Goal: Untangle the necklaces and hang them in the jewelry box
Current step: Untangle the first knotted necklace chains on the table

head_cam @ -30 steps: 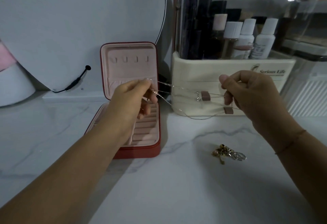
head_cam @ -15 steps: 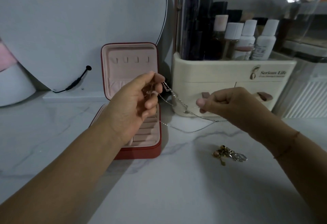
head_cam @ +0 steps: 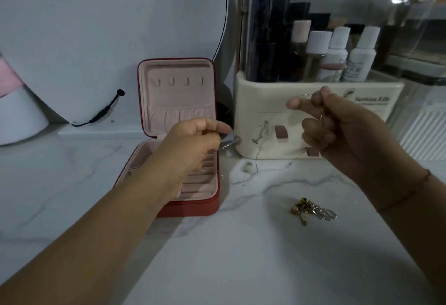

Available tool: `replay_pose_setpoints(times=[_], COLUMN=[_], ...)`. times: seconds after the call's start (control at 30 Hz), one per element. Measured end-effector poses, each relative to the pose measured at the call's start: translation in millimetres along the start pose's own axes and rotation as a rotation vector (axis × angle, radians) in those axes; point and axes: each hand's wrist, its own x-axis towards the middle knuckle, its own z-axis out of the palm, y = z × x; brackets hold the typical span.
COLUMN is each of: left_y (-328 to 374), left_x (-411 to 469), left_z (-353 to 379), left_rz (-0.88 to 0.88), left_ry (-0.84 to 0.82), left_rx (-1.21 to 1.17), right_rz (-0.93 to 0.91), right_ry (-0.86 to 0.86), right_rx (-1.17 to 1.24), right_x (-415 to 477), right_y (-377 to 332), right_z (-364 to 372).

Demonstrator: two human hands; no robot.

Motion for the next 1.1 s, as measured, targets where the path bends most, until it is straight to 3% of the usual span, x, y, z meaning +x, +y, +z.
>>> replay_pose_setpoints(times=[0.33, 0.73, 1.1], left_y=[-2, -1, -11], left_x=[-1, -3, -5], left_z=[-1, 3, 10], left_rz=[0.09, 0.025, 0.217], left_ry=[-0.012, -0.13, -0.178], left_rx=[0.047, 0.048, 0.261], right_rz=[-0.066, -0.117, -0.106], right_ry=[0.017, -0.245, -0.397], right_rx=[-0.01, -0.149, -0.147], right_x=[-2, -12, -17], right_y=[-5, -7, -1], right_z=[2, 10, 17])
